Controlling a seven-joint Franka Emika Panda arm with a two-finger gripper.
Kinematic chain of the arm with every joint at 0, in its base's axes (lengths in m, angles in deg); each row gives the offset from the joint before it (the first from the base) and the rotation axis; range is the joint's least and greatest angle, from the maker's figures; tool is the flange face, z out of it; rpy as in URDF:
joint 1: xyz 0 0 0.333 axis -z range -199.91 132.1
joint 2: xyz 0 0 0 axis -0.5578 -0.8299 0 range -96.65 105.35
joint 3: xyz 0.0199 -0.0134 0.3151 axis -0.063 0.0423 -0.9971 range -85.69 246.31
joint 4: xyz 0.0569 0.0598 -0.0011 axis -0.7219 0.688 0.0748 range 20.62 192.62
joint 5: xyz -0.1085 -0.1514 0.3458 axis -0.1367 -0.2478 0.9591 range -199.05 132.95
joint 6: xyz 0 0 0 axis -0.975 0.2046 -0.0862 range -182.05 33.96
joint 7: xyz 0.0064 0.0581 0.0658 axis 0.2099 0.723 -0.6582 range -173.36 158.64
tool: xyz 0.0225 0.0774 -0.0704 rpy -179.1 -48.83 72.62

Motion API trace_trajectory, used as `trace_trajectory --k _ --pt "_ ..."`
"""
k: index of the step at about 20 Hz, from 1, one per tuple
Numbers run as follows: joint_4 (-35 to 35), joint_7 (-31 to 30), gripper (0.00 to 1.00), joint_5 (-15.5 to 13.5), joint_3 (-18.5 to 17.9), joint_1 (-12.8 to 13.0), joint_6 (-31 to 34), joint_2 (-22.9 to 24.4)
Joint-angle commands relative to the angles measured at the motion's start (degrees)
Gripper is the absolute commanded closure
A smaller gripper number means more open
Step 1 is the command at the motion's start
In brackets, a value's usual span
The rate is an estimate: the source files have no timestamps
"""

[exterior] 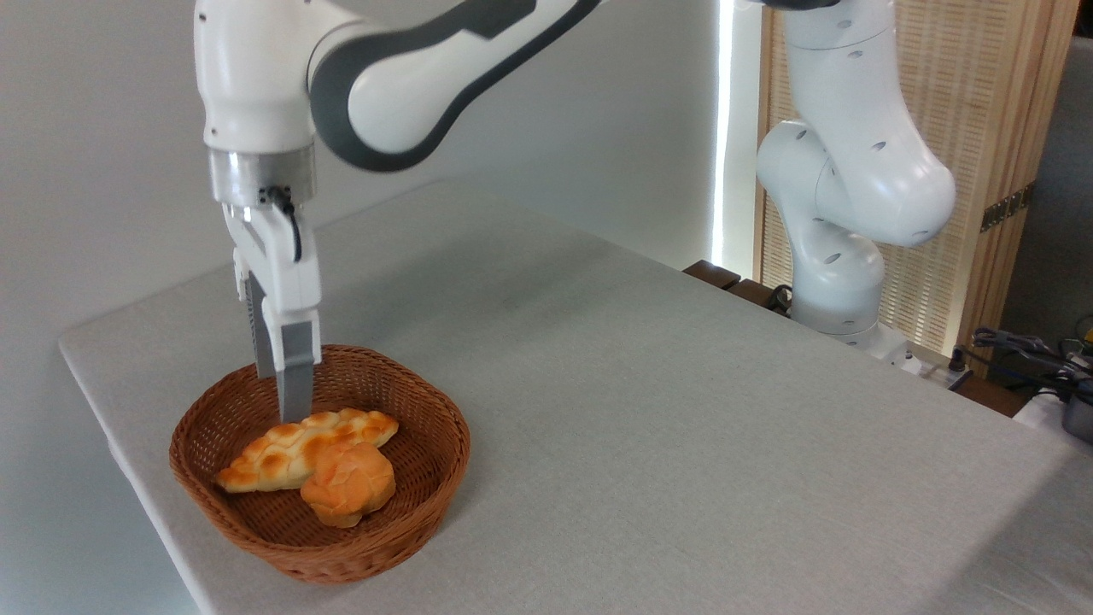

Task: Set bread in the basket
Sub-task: 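Open the gripper and raise it away from the basket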

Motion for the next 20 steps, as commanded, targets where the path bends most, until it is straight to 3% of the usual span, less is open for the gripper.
trace_trajectory --k 1,4,7,9,17,20 --pt "0.7 0.1 0.00 -0.2 -0.1 -3.3 9.5 8.1" --pt "0.5 1.3 0.00 -6.4 -3.6 -4.4 13.0 11.6" --pt "0.1 9.7 0.00 -7.5 -7.4 -4.4 19.0 13.5" --pt "-2.5 10.0 0.00 -9.8 -8.8 -4.4 23.9 13.4" --pt "-4.6 5.2 0.00 -8.7 -9.1 -4.4 29.6 12.4" --pt "-4.6 5.0 0.00 -4.7 -8.4 -4.3 29.5 12.3"
